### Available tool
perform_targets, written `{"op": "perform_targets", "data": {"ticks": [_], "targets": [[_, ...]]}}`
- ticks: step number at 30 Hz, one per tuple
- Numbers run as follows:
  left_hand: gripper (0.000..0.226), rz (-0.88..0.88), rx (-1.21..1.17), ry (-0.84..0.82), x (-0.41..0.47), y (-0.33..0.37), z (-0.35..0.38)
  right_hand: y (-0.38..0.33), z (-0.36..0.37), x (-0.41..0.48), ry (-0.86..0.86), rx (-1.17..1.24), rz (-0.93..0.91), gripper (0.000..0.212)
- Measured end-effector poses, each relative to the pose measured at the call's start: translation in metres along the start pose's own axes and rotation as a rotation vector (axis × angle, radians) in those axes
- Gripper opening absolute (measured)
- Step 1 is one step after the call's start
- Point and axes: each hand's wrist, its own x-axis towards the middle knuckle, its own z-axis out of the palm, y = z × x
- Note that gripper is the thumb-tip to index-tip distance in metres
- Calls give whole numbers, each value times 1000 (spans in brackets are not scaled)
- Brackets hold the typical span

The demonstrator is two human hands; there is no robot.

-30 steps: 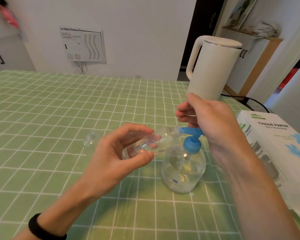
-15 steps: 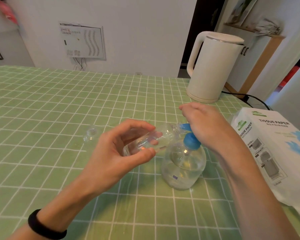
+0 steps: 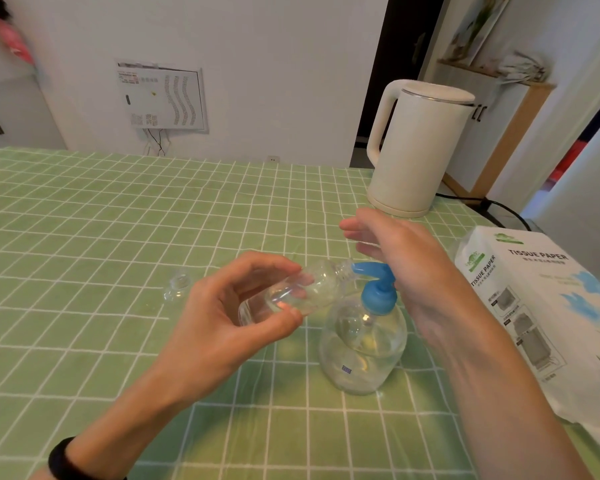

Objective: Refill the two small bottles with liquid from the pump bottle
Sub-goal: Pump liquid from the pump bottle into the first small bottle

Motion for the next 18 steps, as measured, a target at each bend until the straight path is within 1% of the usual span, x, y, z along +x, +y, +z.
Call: {"op": "perform_targets", "data": {"ticks": [2,4,7,10,15,18], "targets": [[40,5,0,0,1,0,0,0,2,-2,3,69,-44,40],[42,2,-14,0,1,-1,1,3,2,-4,14,101,-104,40],[43,7,-21,-7,1,0,1,15,2,-16,-29,62,-167,50],[44,4,-37,-16,0,0,0,38,3,-31,-40,64,-147,59],[44,18,-8,-26,-1,0,-1,53,10,-31,34,112,-169,75],[43,30,15,-27,0,1,-1,56,14,-28,66,143,-204,75]]}}
